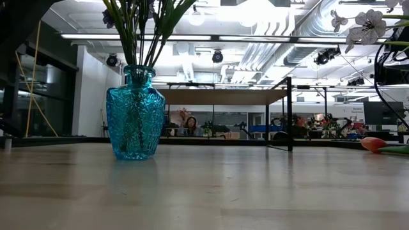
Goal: Pick and place flowers into a vace then onto a shelf
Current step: Adjust the vases
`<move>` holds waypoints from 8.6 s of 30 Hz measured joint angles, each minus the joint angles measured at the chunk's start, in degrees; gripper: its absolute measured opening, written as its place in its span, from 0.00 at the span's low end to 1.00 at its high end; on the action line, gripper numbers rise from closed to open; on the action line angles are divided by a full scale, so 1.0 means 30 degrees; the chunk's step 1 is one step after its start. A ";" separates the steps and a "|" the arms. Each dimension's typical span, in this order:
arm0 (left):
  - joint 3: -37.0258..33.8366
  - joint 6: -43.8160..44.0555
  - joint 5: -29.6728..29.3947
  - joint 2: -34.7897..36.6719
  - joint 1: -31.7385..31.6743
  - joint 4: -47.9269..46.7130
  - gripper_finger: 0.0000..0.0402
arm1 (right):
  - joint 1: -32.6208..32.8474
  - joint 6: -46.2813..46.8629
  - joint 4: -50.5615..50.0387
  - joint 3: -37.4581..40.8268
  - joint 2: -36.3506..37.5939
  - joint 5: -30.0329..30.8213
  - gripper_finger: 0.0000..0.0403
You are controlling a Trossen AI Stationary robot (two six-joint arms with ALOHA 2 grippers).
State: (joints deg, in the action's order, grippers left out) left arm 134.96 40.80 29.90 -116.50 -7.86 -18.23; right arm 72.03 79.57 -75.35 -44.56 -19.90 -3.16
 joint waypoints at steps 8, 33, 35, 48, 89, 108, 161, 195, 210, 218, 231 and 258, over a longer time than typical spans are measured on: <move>0.0015 0.0116 0.0343 0.0917 0.1046 0.1872 0.71 | 0.0000 -0.0007 0.0436 0.0000 -0.0102 -0.0108 0.33; 0.0015 -0.3418 -0.9711 0.1302 1.0315 0.4323 0.71 | 0.0000 -0.0525 -0.0095 0.0000 -0.0109 -0.0280 0.33; 0.0015 -0.3625 -1.2343 0.1295 1.1333 0.3657 0.71 | 0.0003 -0.0517 -0.0088 0.0000 -0.0109 -0.0475 0.33; 0.0015 -0.2296 -2.3268 -0.0313 1.6510 0.2616 0.71 | 0.0007 0.1017 0.0526 0.0000 -0.0117 0.0485 0.33; 0.0007 0.9137 -2.1304 -0.9228 1.5464 0.2878 0.71 | -0.0009 0.3036 0.5868 0.0000 -0.0109 -0.0402 0.33; 0.0015 0.8488 -2.1393 -1.0027 1.4852 0.4249 0.71 | -0.0007 0.1354 0.8022 -0.1093 -0.0080 -0.0994 0.33; 0.0015 1.3858 -2.3919 -1.2897 1.3463 -0.2011 0.71 | -0.0015 -0.1690 -0.0394 -1.0491 -0.0102 0.3442 0.33; 0.0080 1.7782 -2.0689 -1.2407 1.5383 -0.6960 0.71 | -0.0008 -0.1631 -0.0671 -1.0491 -0.0102 0.3439 0.33; -0.0058 2.4068 -2.0340 -1.1112 1.6052 -2.0679 0.71 | -0.0013 -0.1645 -0.0671 -1.0491 -0.0102 0.4100 0.33; -0.0080 2.4694 -2.1093 -1.1149 1.6023 -2.1970 0.71 | -0.0015 -0.1678 -0.0670 -1.0491 -0.0102 0.4444 0.33; -0.0051 2.1536 -2.1687 -1.1127 1.5994 -2.0605 0.71 | -0.0013 -0.1690 -0.0666 -1.0491 -0.0102 0.4664 0.33; 0.0007 2.3988 -2.3723 -1.0836 1.6042 -1.9755 0.84 | -0.0009 -0.1716 -0.0671 -1.0491 -0.0102 0.4657 0.33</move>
State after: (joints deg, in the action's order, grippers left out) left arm 134.98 112.76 -41.27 -149.01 40.26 -77.50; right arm 72.00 74.42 -77.36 -76.03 -20.21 10.81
